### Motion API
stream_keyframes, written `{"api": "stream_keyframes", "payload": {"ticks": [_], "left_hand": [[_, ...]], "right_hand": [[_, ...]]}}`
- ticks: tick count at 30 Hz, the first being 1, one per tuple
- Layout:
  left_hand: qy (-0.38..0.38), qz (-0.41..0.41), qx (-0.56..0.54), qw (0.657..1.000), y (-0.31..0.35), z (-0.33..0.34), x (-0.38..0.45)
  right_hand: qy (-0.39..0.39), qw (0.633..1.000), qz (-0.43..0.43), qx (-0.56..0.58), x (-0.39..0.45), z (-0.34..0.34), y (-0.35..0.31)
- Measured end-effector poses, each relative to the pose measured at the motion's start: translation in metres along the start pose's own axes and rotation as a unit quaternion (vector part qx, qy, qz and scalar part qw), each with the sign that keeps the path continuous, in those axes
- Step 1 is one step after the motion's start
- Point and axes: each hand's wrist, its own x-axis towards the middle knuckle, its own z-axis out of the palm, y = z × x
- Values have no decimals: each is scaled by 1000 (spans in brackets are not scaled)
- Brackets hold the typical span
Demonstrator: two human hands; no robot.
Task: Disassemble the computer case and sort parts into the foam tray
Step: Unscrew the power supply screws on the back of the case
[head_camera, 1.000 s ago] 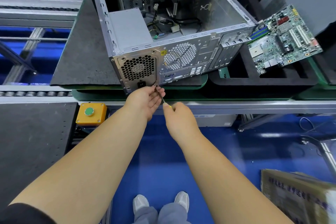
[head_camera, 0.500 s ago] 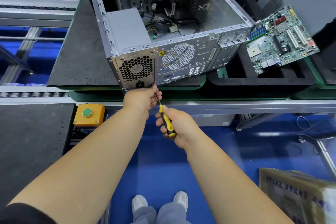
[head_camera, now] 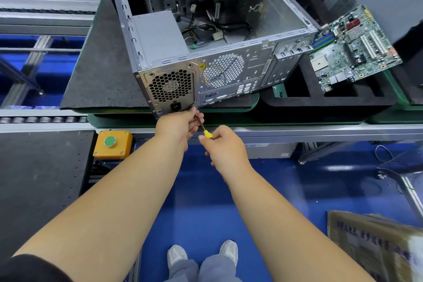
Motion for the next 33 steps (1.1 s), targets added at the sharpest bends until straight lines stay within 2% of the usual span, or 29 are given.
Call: {"api": "stream_keyframes", "payload": {"ticks": [4, 6, 7, 9, 11, 12, 18, 22, 25, 28, 31, 33], "left_hand": [[-10, -6, -17, 1000, 0, -2, -1], [-10, -7, -20, 1000, 0, -3, -1], [-10, -6, -23, 1000, 0, -3, -1], [-10, -5, -28, 1000, -1, -4, -1], [-11, -5, -33, 999, -2, -5, -1], [-11, -6, -37, 999, -3, -5, -1], [-21, -4, -54, 998, -5, -8, -1], [-20, -7, -58, 998, -4, -6, -3], [-16, -7, -55, 998, -3, -6, -5], [-16, -11, -50, 999, -2, -6, -6], [-10, -20, -49, 999, -1, -6, -7], [-7, -30, -57, 998, 0, -5, -7]], "right_hand": [[63, 982, -86, -154, -2, 1, 2], [66, 979, -104, -161, -3, 1, 6], [49, 986, -87, -134, -2, 1, 6], [-14, 1000, 7, -24, 3, 1, 0], [-80, 986, 121, 83, 4, 1, -5], [-97, 979, 146, 108, 5, 0, -7], [-84, 976, 156, 127, 5, -1, -10], [-70, 986, 73, 131, -1, 1, 0], [-48, 993, 46, 102, -2, 3, 1], [-5, 1000, -15, -2, -1, 7, 0], [58, 986, -81, -134, -3, 7, 3], [85, 976, -101, -172, -3, 6, 3]]}}
